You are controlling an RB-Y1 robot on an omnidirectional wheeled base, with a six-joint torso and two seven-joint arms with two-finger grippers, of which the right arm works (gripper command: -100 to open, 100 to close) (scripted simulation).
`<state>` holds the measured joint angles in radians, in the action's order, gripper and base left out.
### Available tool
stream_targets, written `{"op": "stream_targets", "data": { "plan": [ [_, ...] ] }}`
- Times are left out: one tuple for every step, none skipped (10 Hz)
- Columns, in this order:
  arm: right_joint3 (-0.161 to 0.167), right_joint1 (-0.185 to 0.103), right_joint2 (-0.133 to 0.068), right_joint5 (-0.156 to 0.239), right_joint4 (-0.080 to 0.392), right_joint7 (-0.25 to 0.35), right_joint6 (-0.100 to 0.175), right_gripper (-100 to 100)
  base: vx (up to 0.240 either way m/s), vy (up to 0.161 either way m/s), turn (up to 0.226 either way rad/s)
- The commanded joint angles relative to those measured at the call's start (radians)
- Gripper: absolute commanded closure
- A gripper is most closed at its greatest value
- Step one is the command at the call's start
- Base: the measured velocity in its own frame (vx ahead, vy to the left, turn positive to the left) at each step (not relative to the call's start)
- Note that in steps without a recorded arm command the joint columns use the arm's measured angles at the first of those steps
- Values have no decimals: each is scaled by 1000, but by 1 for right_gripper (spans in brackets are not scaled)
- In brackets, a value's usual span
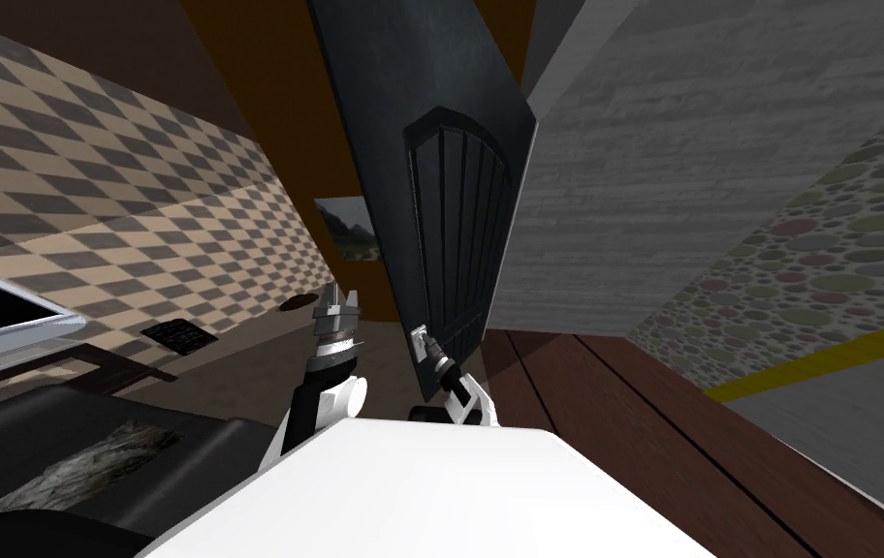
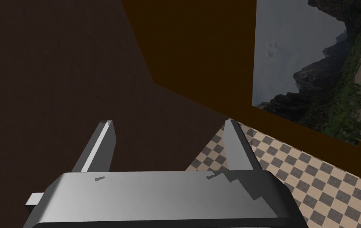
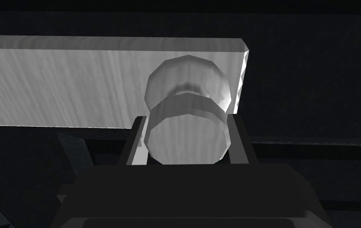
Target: Push the door open
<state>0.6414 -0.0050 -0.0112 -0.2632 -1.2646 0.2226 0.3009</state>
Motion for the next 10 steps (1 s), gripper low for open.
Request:
{"op": "stream_targets", "data": {
  "plan": [
    [-26,-4,14,7,5,-2,-10,100,66,198,-89],
    [-35,-5,24,10,7,-4,-10,100,28,188,-71],
    [-47,-7,42,13,8,-7,-10,100,21,180,-66],
    [-40,-5,28,11,4,-6,-11,100,23,78,-36],
    [-62,-10,7,17,5,-10,-11,100,63,124,-32],
    [-71,-12,-1,19,7,-12,-11,100,60,186,-77],
    [-82,-14,-8,22,9,-14,-11,100,72,191,-94],
    [-99,-17,-15,27,12,-18,-11,100,61,199,-90],
    [-112,-19,-16,30,14,-20,-10,100,82,218,-80],
    [-124,-21,-15,33,17,-23,-10,100,102,231,-84]
  ]
}}
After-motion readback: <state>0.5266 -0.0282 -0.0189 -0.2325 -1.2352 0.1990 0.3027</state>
